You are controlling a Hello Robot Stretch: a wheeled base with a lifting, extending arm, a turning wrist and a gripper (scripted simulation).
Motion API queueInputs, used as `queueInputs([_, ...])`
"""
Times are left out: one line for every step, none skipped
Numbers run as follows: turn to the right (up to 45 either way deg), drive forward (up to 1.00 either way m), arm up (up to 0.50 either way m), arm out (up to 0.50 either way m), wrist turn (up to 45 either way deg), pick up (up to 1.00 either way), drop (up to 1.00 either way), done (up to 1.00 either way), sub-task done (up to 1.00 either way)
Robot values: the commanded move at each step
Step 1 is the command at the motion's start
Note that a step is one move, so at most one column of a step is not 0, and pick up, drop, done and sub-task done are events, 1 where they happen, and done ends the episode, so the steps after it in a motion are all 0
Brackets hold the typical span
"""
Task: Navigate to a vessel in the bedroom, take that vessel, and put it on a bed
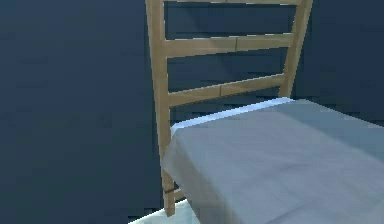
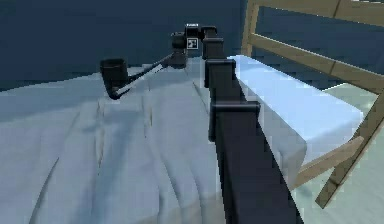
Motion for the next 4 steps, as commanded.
queueInputs([0.0,0.00,0.00,0.00,24.0,0.00,0.00,0.00,0.00])
queueInputs([0.0,0.00,0.00,0.00,0.0,0.00,1.00,0.00,0.00])
queueInputs([0.0,0.00,0.00,-0.10,0.0,0.00,0.00,0.00,0.00])
queueInputs([0.0,0.00,0.00,0.00,-45.0,0.00,0.00,0.00,0.00])
